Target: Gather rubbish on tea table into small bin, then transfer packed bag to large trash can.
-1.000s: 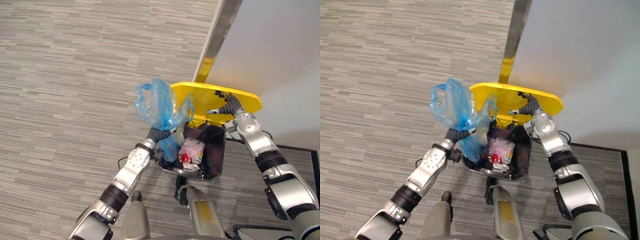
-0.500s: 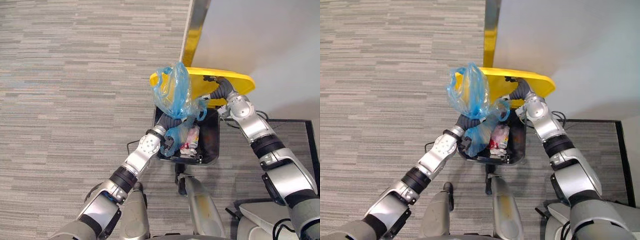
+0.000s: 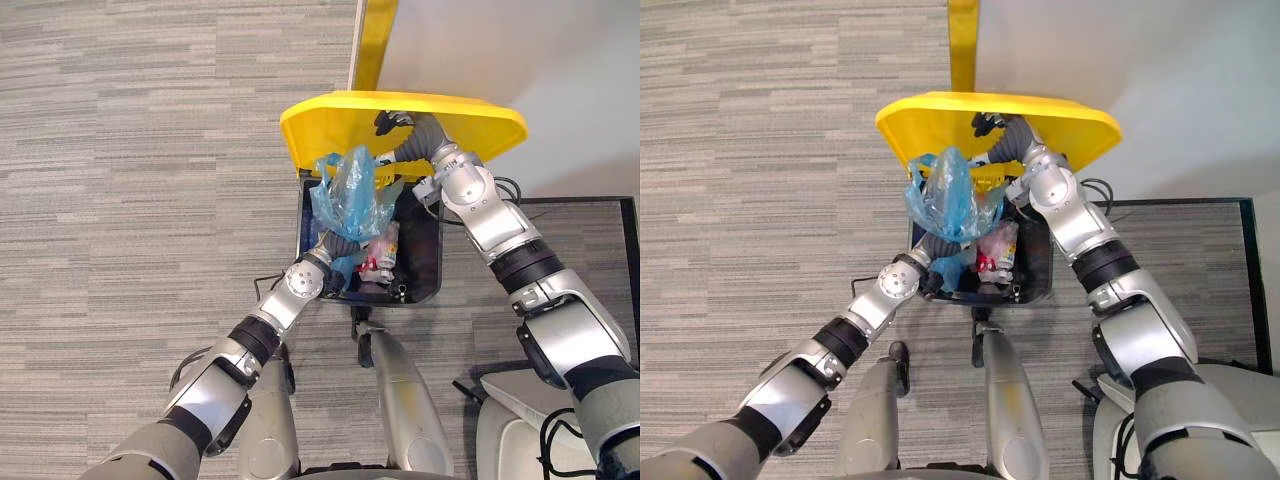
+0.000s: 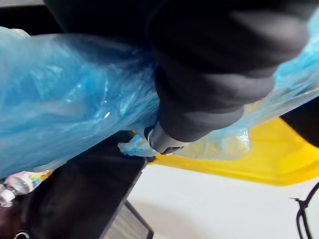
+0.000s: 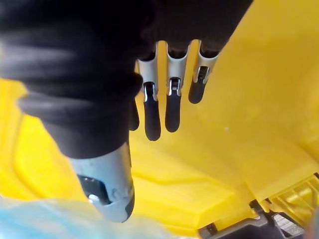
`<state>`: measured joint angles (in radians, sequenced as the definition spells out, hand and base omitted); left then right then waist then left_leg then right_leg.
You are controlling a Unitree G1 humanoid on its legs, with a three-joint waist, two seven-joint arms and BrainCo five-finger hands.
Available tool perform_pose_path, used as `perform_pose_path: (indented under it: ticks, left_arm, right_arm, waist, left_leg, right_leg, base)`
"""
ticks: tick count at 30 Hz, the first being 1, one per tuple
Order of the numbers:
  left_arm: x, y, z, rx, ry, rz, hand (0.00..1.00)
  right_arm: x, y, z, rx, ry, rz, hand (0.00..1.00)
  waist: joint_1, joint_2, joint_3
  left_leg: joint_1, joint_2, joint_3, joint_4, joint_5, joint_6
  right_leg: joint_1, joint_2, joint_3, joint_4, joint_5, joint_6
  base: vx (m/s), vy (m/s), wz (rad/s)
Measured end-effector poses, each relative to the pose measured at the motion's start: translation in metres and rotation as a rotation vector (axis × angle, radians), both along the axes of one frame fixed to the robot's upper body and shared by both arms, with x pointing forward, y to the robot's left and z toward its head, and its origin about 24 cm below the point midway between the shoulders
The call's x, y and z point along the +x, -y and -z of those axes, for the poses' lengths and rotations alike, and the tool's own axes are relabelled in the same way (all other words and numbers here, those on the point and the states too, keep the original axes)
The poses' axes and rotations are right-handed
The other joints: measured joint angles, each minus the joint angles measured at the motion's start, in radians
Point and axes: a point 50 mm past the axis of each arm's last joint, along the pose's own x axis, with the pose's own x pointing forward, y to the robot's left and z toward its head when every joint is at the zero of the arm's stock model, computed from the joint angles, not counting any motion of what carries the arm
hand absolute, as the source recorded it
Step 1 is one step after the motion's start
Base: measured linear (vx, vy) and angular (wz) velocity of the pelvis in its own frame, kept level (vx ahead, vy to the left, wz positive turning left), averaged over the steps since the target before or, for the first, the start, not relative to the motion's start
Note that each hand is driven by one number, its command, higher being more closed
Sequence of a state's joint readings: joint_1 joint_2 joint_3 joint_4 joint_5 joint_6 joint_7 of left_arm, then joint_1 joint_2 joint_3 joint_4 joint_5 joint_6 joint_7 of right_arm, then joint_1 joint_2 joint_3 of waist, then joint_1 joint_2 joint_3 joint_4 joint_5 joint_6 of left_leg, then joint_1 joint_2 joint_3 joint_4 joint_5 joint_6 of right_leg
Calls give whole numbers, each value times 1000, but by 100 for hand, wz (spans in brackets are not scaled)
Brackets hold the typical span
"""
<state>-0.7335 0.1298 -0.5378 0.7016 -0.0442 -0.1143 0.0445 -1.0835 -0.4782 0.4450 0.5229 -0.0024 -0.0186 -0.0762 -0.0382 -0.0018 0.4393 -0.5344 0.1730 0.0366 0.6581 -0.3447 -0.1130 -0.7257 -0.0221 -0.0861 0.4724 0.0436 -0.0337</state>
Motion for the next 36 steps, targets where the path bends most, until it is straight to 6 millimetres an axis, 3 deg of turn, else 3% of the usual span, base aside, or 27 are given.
perform_pose_path:
  ticks: [4,5,14,26,34,36]
  left_arm:
    - [2,0,-1,11,4,-13,100]
    - [4,-2,-1,9,6,-28,0]
    - [9,-15,10,67,-31,-122,0]
    - [6,-4,11,53,-37,-96,0]
    - [-4,-12,18,5,-47,-103,0]
    - [-11,-15,21,-43,-60,-102,0]
  right_arm:
    - [-4,-8,-14,5,56,-29,0]
    - [-6,-11,-16,7,68,-40,0]
    - [-8,-28,-16,6,83,-78,0]
    - [-9,-30,-19,-14,97,-77,0]
    - [-14,-22,21,-72,46,-52,0]
    - [-16,-17,42,-91,1,-40,0]
  waist:
    - [0,4,10]
    - [0,5,11]
    - [0,6,11]
    - [-2,7,12]
    - [7,7,11]
    - [18,7,11]
  left_leg:
    - [-48,0,-5,28,-3,-3]
    - [-54,2,-5,40,-4,-2]
    - [-102,17,8,90,-29,6]
    - [-92,14,-13,92,-29,6]
    - [-35,2,-15,84,-29,6]
    - [10,2,-9,67,-29,5]
  right_leg:
    - [-42,-2,-1,18,1,-2]
    - [-53,-2,-2,23,2,-3]
    - [-96,4,10,41,5,3]
    - [-65,-8,-13,49,0,0]
    - [-7,-16,-18,49,-6,2]
    - [28,-16,-13,49,-14,6]
  base:
    - [-10,4,1]
    - [0,0,0]
    - [-1,13,-4]
    - [-10,1,4]
    - [-6,15,4]
    - [21,1,-4]
